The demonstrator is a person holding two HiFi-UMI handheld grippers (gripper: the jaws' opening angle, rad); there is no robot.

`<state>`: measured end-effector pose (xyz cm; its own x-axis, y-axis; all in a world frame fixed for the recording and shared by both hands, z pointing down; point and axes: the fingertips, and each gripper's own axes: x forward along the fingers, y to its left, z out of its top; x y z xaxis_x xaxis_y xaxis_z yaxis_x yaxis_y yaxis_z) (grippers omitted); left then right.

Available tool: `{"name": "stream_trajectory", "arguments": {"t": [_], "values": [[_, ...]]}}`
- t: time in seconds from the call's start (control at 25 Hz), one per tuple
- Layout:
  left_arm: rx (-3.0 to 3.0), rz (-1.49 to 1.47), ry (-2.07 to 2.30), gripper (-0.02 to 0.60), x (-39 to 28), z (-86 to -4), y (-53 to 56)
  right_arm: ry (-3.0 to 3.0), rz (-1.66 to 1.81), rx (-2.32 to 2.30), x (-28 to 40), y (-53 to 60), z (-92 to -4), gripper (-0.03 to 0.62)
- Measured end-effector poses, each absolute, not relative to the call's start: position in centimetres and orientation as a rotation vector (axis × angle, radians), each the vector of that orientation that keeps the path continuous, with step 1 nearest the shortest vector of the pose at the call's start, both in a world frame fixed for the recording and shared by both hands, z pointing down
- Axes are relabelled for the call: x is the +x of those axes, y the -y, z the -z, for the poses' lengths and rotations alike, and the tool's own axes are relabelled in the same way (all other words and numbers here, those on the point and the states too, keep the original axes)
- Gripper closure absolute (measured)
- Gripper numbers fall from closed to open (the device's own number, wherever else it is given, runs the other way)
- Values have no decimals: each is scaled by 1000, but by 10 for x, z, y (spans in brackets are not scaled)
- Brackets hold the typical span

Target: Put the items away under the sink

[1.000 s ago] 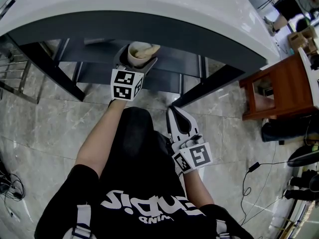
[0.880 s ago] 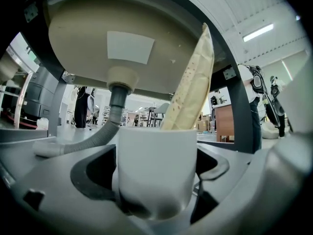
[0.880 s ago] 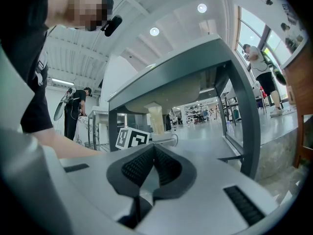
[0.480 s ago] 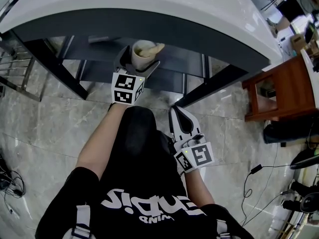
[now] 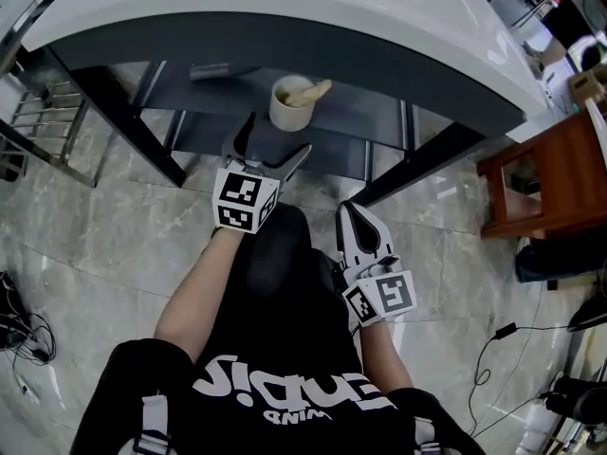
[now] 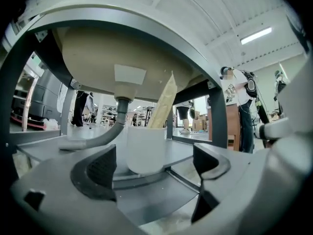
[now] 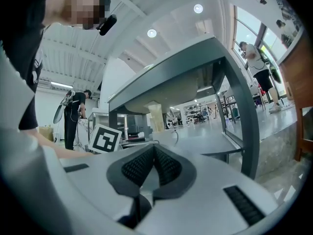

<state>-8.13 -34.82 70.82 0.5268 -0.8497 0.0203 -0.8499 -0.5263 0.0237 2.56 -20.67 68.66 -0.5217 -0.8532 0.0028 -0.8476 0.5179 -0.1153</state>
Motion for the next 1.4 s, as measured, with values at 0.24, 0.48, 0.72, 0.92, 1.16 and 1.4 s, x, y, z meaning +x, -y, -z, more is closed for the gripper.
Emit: {"name": "stream_trajectory", "arguments": {"t": [0.24, 0.48, 0.72, 0.92, 1.16, 1.4], "values": [[2798, -123, 1351, 135, -73, -709, 307, -2678, 169, -1486, 21, 204, -690, 576], [2833, -126, 1274, 449, -65, -702, 274, -2667, 184, -1483, 21, 202, -693, 576], [2830, -110, 1152, 561, -67, -703, 249, -2672, 196, -1474, 17, 202, -696, 576], [2814, -136, 1129, 561, -77, -700, 234, -2695, 265, -1475, 9, 199, -695, 576], [2835, -130, 1071, 561, -82, -655, 221, -2748, 302, -1403, -15, 203, -645, 576], [2721, -125, 1049, 561, -87, -560, 192, -2758, 459, -1401, -25, 196, -553, 576]]}}
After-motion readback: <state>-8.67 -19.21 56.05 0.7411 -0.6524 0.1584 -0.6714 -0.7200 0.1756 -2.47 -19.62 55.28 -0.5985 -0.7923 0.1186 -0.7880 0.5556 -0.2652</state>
